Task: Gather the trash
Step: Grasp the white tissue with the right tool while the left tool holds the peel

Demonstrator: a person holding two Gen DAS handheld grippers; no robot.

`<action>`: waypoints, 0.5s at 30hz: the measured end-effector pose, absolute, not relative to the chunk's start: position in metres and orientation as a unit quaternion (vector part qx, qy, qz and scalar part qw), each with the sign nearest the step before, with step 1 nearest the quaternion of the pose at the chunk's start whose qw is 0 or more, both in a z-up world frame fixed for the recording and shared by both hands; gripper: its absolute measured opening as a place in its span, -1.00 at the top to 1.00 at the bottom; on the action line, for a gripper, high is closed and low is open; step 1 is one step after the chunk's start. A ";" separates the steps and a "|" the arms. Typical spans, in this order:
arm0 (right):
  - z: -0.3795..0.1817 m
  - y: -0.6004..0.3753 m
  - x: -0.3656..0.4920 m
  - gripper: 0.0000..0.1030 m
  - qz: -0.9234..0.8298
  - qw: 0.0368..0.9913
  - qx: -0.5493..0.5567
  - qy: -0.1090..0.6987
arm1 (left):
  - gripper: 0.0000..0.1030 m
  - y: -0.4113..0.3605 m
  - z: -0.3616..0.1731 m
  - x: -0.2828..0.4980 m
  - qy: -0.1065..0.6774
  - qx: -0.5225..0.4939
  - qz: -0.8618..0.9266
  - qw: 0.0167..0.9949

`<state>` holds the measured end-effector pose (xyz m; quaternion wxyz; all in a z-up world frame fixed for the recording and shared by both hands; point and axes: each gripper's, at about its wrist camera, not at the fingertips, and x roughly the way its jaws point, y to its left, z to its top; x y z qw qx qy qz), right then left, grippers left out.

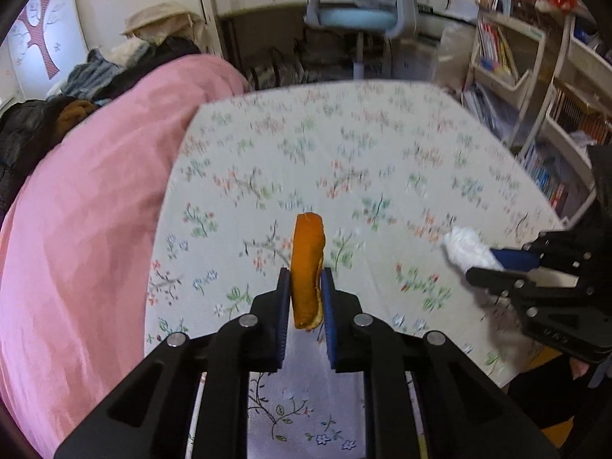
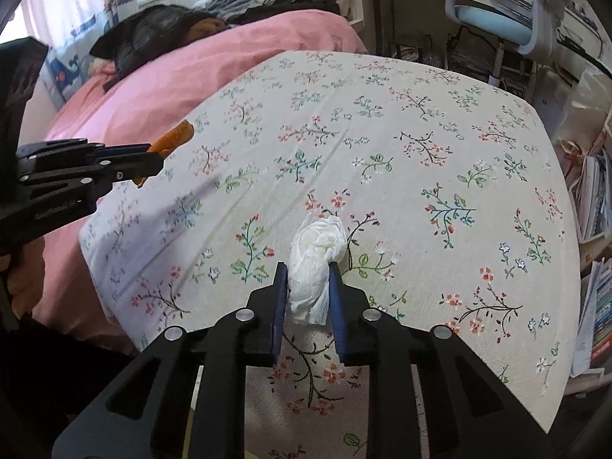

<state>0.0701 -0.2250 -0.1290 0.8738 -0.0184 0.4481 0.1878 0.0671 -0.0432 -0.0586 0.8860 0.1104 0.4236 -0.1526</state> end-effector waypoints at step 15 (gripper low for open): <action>-0.121 -0.234 0.071 0.62 0.200 0.876 0.037 0.437 | 0.68 -0.052 -0.046 0.064 0.383 0.123 -0.154 0.902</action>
